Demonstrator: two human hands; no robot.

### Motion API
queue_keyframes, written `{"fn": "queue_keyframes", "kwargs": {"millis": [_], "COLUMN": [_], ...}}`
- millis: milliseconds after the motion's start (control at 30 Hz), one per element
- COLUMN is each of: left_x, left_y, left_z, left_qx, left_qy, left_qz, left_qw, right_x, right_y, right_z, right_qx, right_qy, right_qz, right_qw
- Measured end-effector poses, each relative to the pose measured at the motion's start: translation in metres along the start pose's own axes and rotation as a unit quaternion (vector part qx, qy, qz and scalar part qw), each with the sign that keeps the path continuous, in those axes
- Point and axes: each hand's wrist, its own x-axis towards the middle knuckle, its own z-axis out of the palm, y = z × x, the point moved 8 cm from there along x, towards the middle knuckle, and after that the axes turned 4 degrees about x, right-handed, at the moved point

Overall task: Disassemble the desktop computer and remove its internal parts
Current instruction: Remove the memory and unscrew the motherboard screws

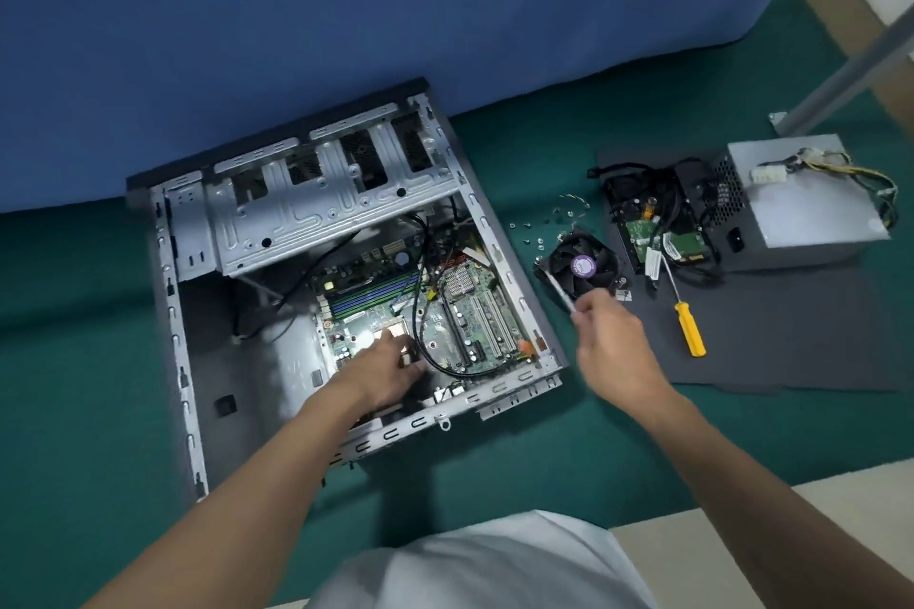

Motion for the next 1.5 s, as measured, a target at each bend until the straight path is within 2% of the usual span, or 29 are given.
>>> {"fn": "queue_keyframes", "kwargs": {"millis": [100,167,267,333,400,467,533,667,733,800,900,933,1000,1133,1233,1300,1400,1433,1500], "left_x": [-0.011,-0.025,-0.054,-0.073,-0.085,-0.091,-0.093,-0.087,-0.075,-0.058,-0.025,-0.016,-0.004,0.004,-0.002,-0.005,-0.011,-0.013,-0.015], "left_y": [-0.006,-0.011,-0.021,-0.038,-0.064,-0.084,-0.098,-0.104,-0.086,-0.078,-0.102,-0.11,-0.116,-0.116,-0.107,-0.098,-0.093,-0.094,-0.093], "left_z": [-0.021,-0.042,-0.085,-0.107,-0.122,-0.123,-0.117,-0.117,-0.107,-0.096,-0.079,-0.071,-0.062,-0.065,-0.064,-0.05,-0.024,-0.02,-0.023], "left_qx": [0.001,0.043,0.109,0.148,0.165,0.2,0.222,0.199,0.231,0.219,0.058,-0.004,-0.082,-0.192,-0.077,0.006,0.12,0.142,0.134], "left_qy": [0.056,0.128,0.313,0.399,0.444,0.453,0.452,0.439,0.389,0.326,0.2,0.153,0.106,0.142,0.169,0.138,0.042,0.021,0.03], "left_qz": [0.014,0.038,0.093,0.102,0.077,0.072,0.075,0.059,0.101,0.102,-0.015,-0.046,-0.079,-0.101,-0.065,-0.027,-0.004,-0.003,0.007], "left_qw": [0.998,0.99,0.939,0.899,0.877,0.866,0.861,0.874,0.886,0.914,0.978,0.987,0.988,0.966,0.98,0.99,0.992,0.99,0.99], "right_x": [-0.006,-0.011,-0.011,-0.006,0.001,0.009,0.018,0.041,0.051,0.059,0.066,0.068,0.069,0.07,0.072,0.073,0.074,0.074,0.074], "right_y": [-0.036,-0.069,-0.118,-0.143,-0.161,-0.176,-0.187,-0.196,-0.195,-0.189,-0.179,-0.176,-0.171,-0.165,-0.163,-0.165,-0.173,-0.176,-0.181], "right_z": [-0.04,-0.054,-0.039,-0.012,0.021,0.055,0.084,0.134,0.151,0.161,0.166,0.167,0.168,0.166,0.162,0.162,0.171,0.174,0.178], "right_qx": [0.061,0.117,0.202,0.254,0.282,0.278,0.278,0.293,0.303,0.309,0.313,0.312,0.307,0.299,0.33,0.352,0.364,0.355,0.318], "right_qy": [0.109,0.129,0.068,0.017,-0.024,-0.051,-0.067,-0.079,-0.056,-0.031,-0.012,-0.011,-0.014,-0.017,-0.005,-0.002,-0.023,-0.029,-0.036], "right_qz": [-0.069,-0.118,-0.15,-0.135,-0.11,-0.096,-0.076,-0.01,0.028,0.058,0.094,0.099,0.1,0.082,0.073,0.076,0.079,0.076,0.062], "right_qw": [0.99,0.978,0.965,0.958,0.953,0.954,0.955,0.953,0.951,0.949,0.945,0.945,0.946,0.951,0.941,0.933,0.928,0.931,0.946]}}
